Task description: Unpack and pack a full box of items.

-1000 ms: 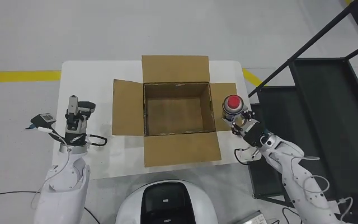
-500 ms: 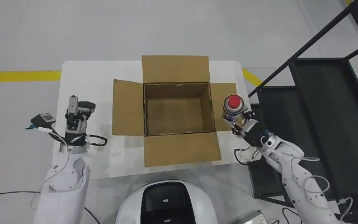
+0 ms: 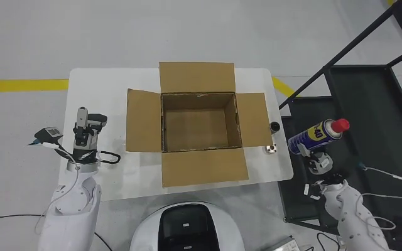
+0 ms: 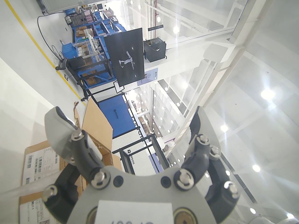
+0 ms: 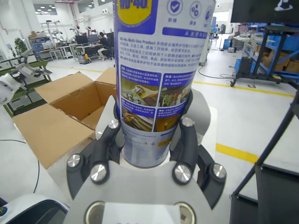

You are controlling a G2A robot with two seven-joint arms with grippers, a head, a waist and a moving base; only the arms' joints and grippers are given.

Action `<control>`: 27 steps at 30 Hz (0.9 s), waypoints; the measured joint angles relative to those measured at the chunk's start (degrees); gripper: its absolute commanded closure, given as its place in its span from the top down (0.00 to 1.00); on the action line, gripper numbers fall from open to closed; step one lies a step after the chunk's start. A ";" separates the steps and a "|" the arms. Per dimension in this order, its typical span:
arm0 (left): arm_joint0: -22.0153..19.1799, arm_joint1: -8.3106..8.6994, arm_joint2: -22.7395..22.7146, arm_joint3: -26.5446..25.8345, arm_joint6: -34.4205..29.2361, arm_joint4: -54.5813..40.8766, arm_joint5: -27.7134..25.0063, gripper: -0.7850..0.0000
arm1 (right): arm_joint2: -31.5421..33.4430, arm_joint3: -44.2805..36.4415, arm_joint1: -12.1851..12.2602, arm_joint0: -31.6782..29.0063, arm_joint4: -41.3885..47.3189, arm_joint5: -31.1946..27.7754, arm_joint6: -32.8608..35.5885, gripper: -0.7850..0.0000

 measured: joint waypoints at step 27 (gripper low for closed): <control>0.00 0.00 0.00 0.00 0.00 0.00 0.00 1.00 | -10.09 16.78 -2.64 8.83 3.05 6.93 5.82 0.00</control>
